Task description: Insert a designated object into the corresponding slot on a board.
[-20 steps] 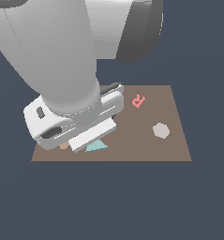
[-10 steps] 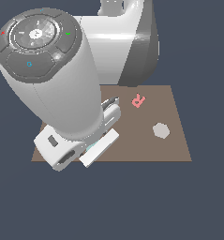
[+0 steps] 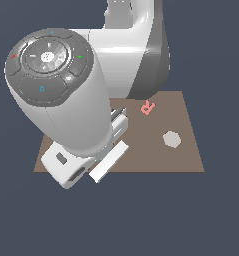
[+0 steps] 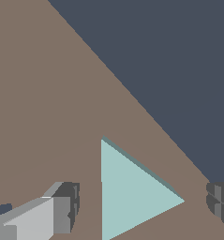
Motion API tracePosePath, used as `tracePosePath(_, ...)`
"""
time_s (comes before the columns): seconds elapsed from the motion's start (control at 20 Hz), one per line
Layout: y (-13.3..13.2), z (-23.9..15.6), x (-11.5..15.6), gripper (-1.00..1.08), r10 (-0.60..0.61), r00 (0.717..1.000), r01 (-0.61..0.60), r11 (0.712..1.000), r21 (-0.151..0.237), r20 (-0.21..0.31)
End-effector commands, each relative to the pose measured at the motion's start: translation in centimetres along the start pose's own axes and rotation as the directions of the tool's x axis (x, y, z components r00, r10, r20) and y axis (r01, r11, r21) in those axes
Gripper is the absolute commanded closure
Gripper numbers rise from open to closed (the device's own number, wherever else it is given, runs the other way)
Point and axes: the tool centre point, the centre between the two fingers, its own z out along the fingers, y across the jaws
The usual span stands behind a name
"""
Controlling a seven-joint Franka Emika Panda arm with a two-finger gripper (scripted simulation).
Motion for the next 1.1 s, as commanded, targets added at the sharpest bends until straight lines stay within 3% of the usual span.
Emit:
tracePosePath(0.0, 0.0, 0.1, 0.0, -0.92, 0.000, 1.000, 0.000, 1.000, 0.000, 0.000)
tracePosePath(0.4, 0.0, 2.0, 0.1, -0.92, -0.005, 1.000, 0.005, 1.000, -0.001, 0.000)
tracePosePath(0.45, 0.0, 2.0, 0.1, 1.08, -0.005, 1.000, 0.005, 1.000, -0.001, 0.000)
tracePosePath(1.05, 0.1, 1.7, 0.1, 1.08, -0.004, 1.000, 0.004, 1.000, -0.001, 0.000)
